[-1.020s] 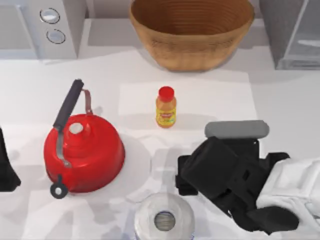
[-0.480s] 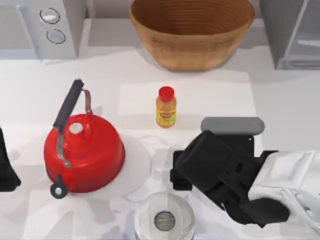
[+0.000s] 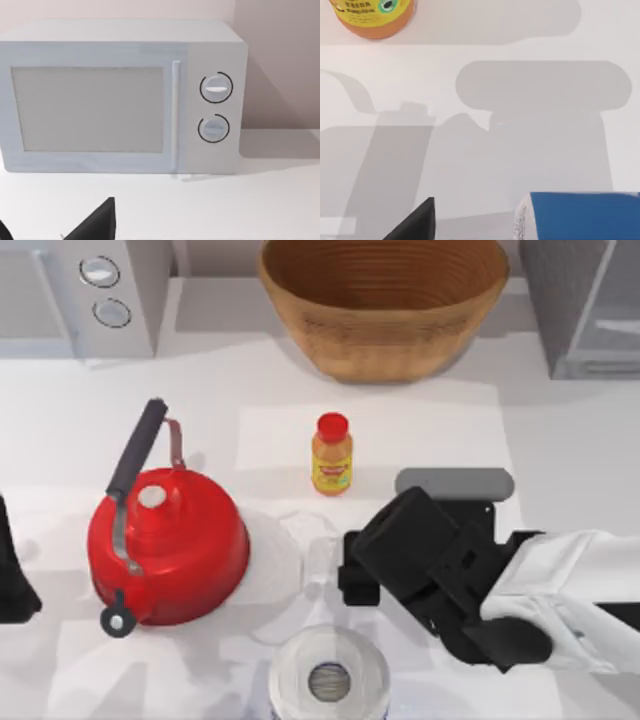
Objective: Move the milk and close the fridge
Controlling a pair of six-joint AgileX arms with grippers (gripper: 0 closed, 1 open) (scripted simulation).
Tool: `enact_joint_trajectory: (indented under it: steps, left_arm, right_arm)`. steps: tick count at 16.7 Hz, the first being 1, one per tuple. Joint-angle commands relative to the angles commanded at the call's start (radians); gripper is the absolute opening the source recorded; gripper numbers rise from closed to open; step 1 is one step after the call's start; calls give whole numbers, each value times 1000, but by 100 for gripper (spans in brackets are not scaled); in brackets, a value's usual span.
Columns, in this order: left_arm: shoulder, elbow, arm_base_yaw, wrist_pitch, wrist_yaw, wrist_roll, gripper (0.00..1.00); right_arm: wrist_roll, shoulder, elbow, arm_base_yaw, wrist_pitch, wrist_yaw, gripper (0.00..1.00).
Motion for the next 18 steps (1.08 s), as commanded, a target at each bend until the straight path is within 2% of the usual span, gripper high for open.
enact_joint_trajectory:
  steps: [2, 15, 18]
  left_arm:
    - [0, 0, 0, 0, 0, 0, 100]
    - [0, 0, 0, 0, 0, 0, 100]
    - [0, 0, 0, 0, 0, 0, 100]
  right_arm:
    - [0, 0, 0, 0, 0, 0, 100]
    - [0, 0, 0, 0, 0, 0, 2]
    - [0, 0, 0, 0, 0, 0, 0]
